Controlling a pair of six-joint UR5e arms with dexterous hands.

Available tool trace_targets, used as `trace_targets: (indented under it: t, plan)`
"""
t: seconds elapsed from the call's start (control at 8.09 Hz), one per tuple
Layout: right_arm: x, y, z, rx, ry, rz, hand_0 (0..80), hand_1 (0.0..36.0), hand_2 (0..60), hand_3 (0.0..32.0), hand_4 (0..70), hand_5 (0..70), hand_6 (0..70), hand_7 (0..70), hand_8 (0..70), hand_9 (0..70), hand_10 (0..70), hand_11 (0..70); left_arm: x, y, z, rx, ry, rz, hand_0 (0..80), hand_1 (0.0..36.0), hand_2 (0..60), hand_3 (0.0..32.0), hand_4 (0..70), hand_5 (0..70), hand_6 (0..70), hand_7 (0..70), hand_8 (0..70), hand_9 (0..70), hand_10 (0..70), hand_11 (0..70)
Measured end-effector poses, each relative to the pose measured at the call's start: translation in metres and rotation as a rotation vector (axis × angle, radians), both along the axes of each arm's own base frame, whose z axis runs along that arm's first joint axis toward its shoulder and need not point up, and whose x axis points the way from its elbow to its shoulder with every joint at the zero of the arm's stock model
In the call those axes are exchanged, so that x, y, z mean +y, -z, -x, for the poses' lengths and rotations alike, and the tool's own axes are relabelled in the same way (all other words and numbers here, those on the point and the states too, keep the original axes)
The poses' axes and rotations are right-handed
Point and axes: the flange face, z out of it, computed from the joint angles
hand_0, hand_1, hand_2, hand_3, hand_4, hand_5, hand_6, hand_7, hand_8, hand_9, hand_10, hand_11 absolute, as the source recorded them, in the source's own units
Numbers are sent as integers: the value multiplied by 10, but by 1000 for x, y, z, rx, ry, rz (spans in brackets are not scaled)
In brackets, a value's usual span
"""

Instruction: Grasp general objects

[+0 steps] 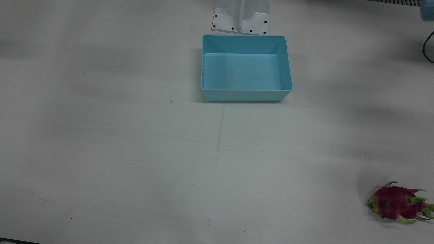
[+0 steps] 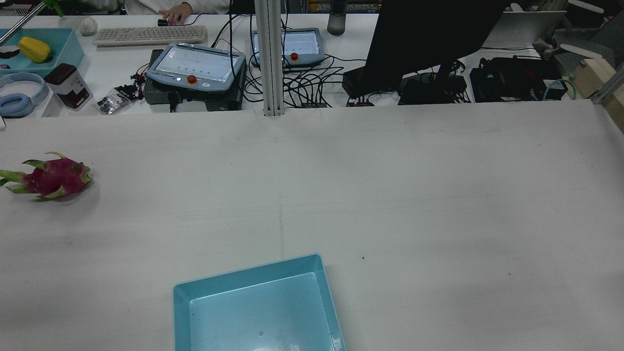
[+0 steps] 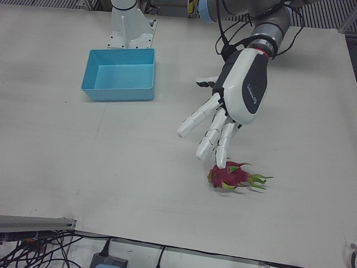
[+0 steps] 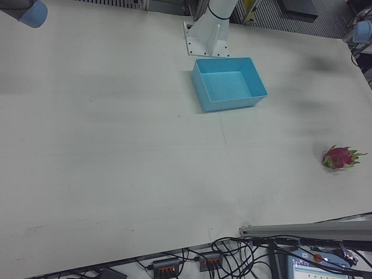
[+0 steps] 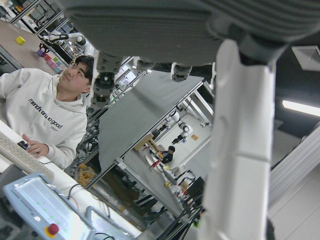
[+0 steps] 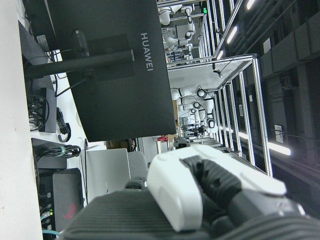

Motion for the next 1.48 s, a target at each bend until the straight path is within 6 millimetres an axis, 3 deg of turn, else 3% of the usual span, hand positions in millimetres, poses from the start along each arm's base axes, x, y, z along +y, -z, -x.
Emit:
trace_targets:
  t: [0.12,0.25,0.37,0.62,0.74,1.24,1.36,1.48]
  plan:
    - [0,0,0,0,0,0,0,0,0,0,0,0,0,0,0,0,0,0,6,21,-5,-173,-18,7,521,176,13,184,52,3,0,43,0,0,0,0]
    - [0,0,0,0,0,0,0,0,0,0,0,0,0,0,0,0,0,0,9,29,-16,-297,-34,20,524,181,0,236,15,0,0,22,0,0,0,0]
    - [0,0,0,0,0,0,0,0,0,0,0,0,0,0,0,0,0,0,6,20,-29,-369,-31,57,532,193,1,262,0,0,0,16,0,0,0,0]
    - [0,0,0,0,0,1,0,0,0,0,0,0,0,0,0,0,0,0,-2,-3,-53,-445,46,134,524,194,0,270,0,0,0,0,0,0,0,0]
    - [0,0,0,0,0,0,0,0,0,0,0,0,0,0,0,0,0,0,-6,-20,-72,-479,83,179,521,191,0,252,0,0,0,0,0,0,0,0]
    - [0,0,0,0,1,0,0,0,0,0,0,0,0,0,0,0,0,0,11,-67,-152,-562,176,282,500,172,1,212,0,0,0,1,0,0,0,0]
    - [0,0,0,0,1,0,0,0,0,0,0,0,0,0,0,0,0,0,14,-81,-168,-590,190,305,501,174,6,214,0,0,0,2,0,0,0,0]
    - [0,0,0,0,1,0,0,0,0,0,0,0,0,0,0,0,0,0,14,-95,-179,-615,198,325,509,186,17,268,0,0,0,0,0,0,0,0]
